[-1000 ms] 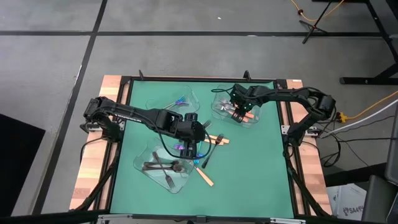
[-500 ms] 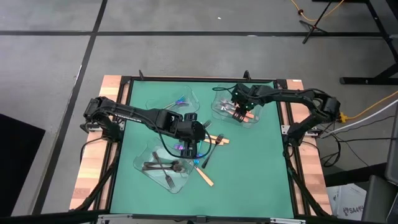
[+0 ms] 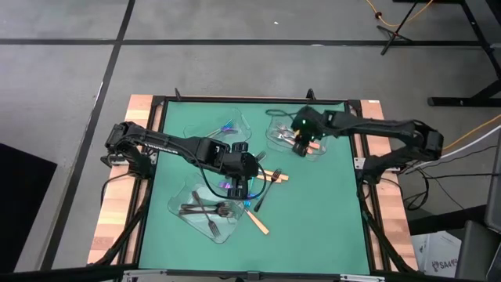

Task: Sort silverware by color (type)
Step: Put the blue fork into the top left transparent bin

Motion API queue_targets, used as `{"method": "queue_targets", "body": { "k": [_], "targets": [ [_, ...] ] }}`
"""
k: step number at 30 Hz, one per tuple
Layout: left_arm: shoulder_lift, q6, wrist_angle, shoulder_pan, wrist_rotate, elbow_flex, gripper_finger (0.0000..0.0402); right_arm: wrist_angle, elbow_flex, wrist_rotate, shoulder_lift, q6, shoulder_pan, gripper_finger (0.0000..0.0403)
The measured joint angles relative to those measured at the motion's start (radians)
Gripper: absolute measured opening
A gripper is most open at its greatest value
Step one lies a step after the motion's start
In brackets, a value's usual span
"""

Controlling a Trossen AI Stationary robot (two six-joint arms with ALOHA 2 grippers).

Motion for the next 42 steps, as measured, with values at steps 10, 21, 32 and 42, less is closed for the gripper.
{"method": "queue_targets", "body": {
  "k": [10, 21, 32, 42],
  "targets": [
    [0.000, -0.054, 0.001, 0.000, 0.000, 0.000, 0.0095, 0.128, 0.000, 0.000, -0.005, 0.000, 0.257, 0.0136],
    [0.022, -0.147, 0.005, 0.002, 0.000, -0.001, 0.0095, 0.135, 0.000, 0.078, -0.005, 0.000, 0.419, 0.0136],
    [0.100, -0.350, 0.040, 0.002, -0.010, -0.001, 0.0095, 0.144, 0.000, 0.088, -0.002, 0.000, 0.468, 0.0136],
    [0.140, -0.489, 0.030, 0.003, -0.016, -0.001, 0.0095, 0.141, 0.001, 0.088, -0.002, 0.003, 0.465, 0.0136]
  ]
}}
